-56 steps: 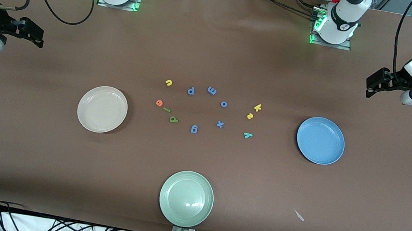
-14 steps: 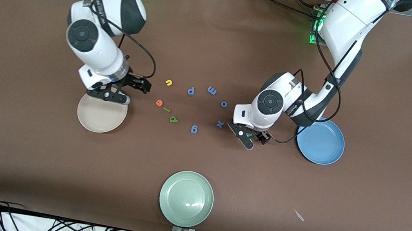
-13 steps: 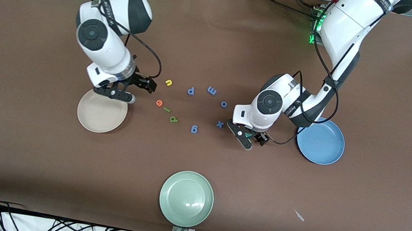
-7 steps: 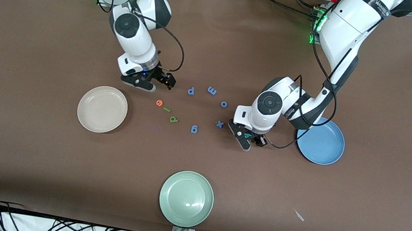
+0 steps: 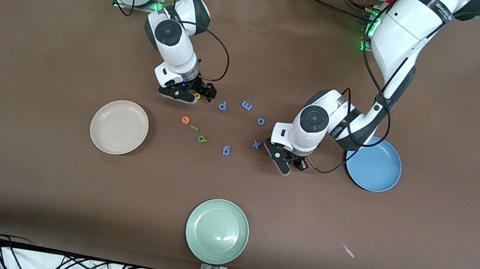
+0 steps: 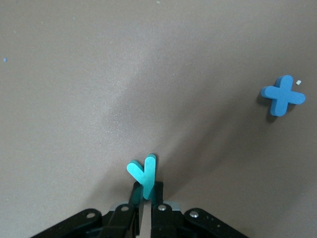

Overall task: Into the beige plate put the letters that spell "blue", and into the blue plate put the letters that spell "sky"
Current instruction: 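Grasp the cyan y with the left gripper while the right gripper grasps the yellow u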

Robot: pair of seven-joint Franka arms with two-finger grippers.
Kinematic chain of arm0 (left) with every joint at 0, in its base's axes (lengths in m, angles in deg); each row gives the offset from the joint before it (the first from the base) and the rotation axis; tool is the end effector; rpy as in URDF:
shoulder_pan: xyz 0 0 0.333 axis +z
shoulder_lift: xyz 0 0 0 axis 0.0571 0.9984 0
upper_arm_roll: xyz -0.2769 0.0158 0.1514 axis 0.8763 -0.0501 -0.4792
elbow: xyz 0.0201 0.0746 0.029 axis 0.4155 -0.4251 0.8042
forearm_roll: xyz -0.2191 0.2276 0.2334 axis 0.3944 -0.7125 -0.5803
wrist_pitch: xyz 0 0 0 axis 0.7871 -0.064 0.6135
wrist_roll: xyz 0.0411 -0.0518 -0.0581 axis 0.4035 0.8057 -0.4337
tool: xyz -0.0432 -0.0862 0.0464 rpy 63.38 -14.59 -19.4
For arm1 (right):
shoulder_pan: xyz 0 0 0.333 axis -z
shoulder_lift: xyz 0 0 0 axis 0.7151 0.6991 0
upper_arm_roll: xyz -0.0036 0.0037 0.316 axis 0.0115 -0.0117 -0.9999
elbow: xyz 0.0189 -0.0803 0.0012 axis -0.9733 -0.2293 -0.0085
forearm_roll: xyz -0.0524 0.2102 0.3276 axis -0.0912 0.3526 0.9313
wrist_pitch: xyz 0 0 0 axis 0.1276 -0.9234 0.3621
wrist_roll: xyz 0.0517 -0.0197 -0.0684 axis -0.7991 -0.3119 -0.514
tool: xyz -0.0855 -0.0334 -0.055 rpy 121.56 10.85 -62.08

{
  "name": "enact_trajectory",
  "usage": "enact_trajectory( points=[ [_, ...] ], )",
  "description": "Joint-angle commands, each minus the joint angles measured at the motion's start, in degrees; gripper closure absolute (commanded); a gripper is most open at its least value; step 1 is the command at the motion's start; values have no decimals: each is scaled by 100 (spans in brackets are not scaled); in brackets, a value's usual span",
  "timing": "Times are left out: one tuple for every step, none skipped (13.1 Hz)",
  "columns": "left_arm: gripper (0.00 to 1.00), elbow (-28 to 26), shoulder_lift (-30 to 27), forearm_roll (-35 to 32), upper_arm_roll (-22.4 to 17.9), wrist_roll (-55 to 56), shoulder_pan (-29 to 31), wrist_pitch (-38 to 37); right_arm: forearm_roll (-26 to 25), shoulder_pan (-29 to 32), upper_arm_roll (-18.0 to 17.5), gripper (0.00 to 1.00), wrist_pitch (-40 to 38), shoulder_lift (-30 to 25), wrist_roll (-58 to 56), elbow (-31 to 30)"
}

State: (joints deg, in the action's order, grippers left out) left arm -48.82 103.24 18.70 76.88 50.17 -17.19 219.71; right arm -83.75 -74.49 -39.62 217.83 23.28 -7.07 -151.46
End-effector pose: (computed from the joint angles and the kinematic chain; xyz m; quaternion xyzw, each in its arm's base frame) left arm 0.5841 -0.3359 0.1744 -0.9005 0.4346 -0.0087 0.0146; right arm 0.4299 0.3293 0.1926 -0.9944 0.0870 -0.0165 0.0583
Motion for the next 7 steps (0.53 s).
enact_trajectory(
  points=[
    [100,-25,-99,-150,5,-100,77,3,-193,-60,105,1,214,139,112,-48],
    [100,-34,-213,-158,5,-91,147,-136,-193,-60,105,1,214,157,112,-48],
    [100,-16,-363,-150,5,-100,147,-460,-193,-77,105,5,214,165,112,-48],
    [100,1,-495,-158,-21,-169,174,-724,-193,-130,105,7,214,209,130,-48],
    [100,-7,-600,-158,-30,-422,296,-901,-193,-148,114,8,214,227,139,-48],
    [100,-16,-732,-158,-13,-695,523,-1077,-193,-156,105,8,214,236,191,-48],
    [100,-25,-855,-150,-4,-958,682,-1392,-193,-235,114,8,214,236,244,-48]
  ],
)
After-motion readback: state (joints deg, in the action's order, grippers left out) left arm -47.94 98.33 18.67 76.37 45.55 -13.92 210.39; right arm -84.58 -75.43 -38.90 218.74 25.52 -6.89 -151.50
